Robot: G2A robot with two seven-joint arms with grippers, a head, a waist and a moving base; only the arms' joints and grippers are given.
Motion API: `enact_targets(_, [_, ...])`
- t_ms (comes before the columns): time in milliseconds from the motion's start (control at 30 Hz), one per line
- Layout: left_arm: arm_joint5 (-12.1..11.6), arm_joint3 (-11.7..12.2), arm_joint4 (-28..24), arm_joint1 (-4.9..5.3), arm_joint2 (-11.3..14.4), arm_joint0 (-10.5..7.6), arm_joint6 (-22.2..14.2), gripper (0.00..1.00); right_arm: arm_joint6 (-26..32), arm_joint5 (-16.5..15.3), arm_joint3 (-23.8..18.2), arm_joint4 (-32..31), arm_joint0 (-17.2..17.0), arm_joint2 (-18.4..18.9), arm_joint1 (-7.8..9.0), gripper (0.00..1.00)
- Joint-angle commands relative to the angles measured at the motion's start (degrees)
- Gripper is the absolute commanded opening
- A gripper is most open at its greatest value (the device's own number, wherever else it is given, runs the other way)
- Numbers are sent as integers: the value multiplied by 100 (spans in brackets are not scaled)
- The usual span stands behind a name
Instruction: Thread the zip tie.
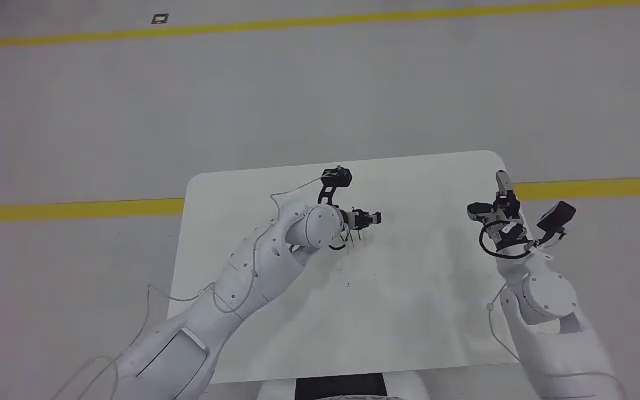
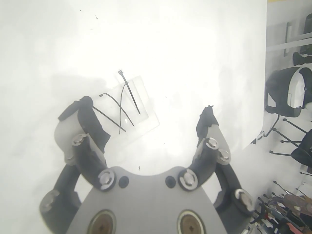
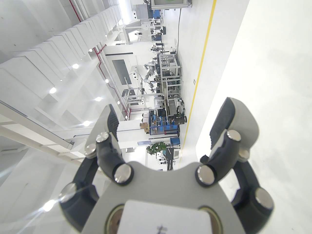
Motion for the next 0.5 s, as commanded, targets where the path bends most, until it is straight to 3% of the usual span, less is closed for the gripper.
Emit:
enact_targets(0, [0, -5, 1, 2, 2, 0, -3, 100, 0, 0, 0, 0, 0, 0, 0, 100])
enact_targets(267, [0, -59, 21, 0, 12, 70, 133, 100, 0, 0, 0, 0, 0, 0, 0, 100])
enact_targets(467, [0, 76, 108, -86, 61, 34, 80, 100, 0, 0, 0, 0, 0, 0, 0, 100])
